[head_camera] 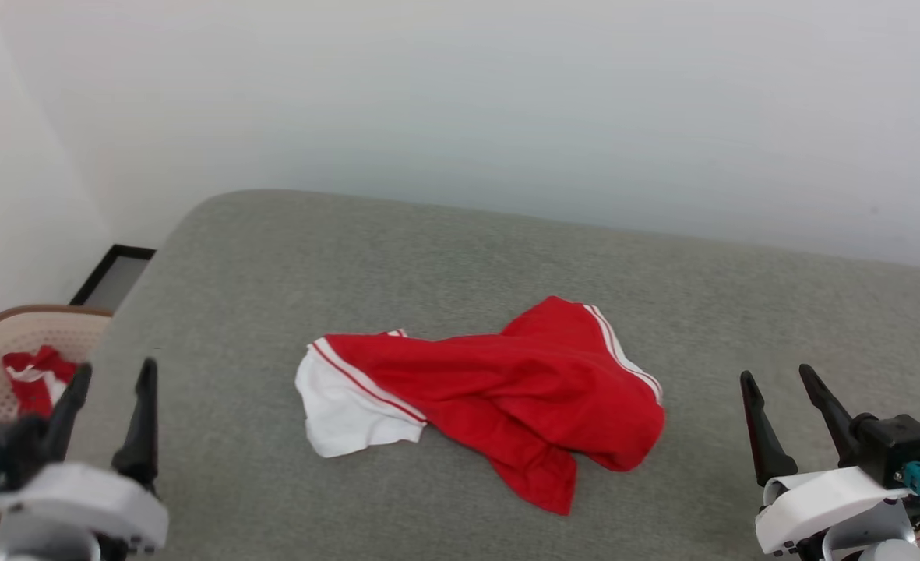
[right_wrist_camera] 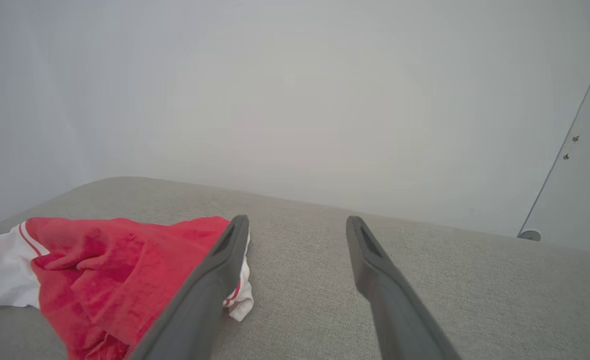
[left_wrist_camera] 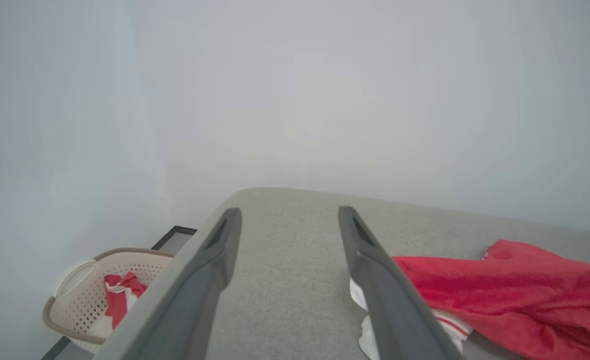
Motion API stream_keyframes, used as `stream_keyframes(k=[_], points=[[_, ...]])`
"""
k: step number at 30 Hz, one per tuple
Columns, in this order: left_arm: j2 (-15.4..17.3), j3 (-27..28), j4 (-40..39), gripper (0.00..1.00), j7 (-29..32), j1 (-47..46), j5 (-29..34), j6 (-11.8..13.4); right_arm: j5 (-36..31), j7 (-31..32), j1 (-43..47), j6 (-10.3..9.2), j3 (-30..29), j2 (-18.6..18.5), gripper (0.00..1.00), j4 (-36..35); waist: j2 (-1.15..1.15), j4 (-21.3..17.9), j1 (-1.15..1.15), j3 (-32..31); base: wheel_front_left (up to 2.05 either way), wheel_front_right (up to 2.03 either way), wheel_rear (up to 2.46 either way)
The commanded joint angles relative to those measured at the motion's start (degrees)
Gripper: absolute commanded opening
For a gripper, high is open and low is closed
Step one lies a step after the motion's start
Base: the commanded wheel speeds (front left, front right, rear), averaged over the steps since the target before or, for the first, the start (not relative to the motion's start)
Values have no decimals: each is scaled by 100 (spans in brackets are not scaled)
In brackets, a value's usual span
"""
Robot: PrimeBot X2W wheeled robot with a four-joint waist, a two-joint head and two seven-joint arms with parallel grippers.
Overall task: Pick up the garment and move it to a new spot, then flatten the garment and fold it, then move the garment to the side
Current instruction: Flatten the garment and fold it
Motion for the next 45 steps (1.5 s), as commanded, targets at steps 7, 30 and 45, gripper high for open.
stream_keyframes(k=[7,30,45], points=[[-340,301,-44,100,-602,585,157,219,213,356,-235,2,97,-122,100,105,0,457,0,-72,0,0,0],[-1778,1196,-32,100,-674,900,1040,-521,945,2946,-1335,2,161,-389,100,1682,0,1438,0,378,0,0,0],[-2366,1742,158,100,-674,839,1516,-1029,993,2894,-1804,2,440,-348,0,2564,0,1496,0,478,0,0,0]])
